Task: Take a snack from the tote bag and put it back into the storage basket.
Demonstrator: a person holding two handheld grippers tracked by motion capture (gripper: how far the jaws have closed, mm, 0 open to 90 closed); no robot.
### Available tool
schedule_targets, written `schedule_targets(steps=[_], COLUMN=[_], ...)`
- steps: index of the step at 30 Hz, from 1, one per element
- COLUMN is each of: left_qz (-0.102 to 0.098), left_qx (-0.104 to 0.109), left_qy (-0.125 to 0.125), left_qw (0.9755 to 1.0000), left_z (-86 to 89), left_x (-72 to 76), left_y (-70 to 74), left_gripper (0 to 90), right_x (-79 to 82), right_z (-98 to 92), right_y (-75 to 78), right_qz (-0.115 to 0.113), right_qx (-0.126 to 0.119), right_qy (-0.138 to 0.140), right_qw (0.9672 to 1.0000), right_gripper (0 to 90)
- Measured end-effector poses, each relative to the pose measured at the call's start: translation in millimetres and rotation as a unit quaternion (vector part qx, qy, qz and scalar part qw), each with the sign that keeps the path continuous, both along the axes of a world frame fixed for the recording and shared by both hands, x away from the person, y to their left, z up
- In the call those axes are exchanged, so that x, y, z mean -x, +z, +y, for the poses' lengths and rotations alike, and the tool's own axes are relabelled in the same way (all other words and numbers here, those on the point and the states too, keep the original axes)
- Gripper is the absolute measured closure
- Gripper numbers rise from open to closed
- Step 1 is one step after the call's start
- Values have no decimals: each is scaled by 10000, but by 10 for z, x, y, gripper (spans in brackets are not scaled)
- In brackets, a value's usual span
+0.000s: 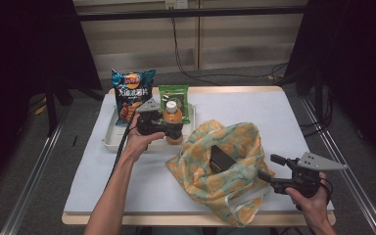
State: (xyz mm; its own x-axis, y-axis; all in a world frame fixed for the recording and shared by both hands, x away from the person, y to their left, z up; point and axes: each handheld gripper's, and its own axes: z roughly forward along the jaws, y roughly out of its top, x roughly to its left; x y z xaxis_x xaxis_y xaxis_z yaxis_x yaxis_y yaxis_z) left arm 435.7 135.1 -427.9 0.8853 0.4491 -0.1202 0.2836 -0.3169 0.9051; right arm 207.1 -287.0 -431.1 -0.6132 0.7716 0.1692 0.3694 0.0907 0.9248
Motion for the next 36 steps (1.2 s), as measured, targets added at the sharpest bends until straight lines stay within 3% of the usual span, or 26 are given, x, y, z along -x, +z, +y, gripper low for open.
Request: schedule_targets(steps=[10,15,21,24,30,36], left_qz=[141,103,104,227,405,327], left_qx=[-130,-97,-216,-166,-159,-81], left_qy=[-46,-78,-31,7,180,268], left_qw=[9998,9999,9997,9996,9989,9991], left_z=[-67,-32,-11,-9,35,83], left_x=[-19,-13,35,26,24,101], left_y=[-119,-144,-133,-135,-139,-62], left_gripper=[327,326,321,315,207,148], right_x=[-8,-3,-7,-8,-15,-12], right_z=[9,8,25,33,17,29], right_y=[-9,-7,-12,-11,-13,-13], right_qz=[11,20,27,30,30,46], right_qx=[42,32,64,59,45,66], right_qy=[52,49,88,89,60,101], right_qw=[10000,10000,9999,9999,10000,9999], right_gripper=[210,209,209,208,204,202])
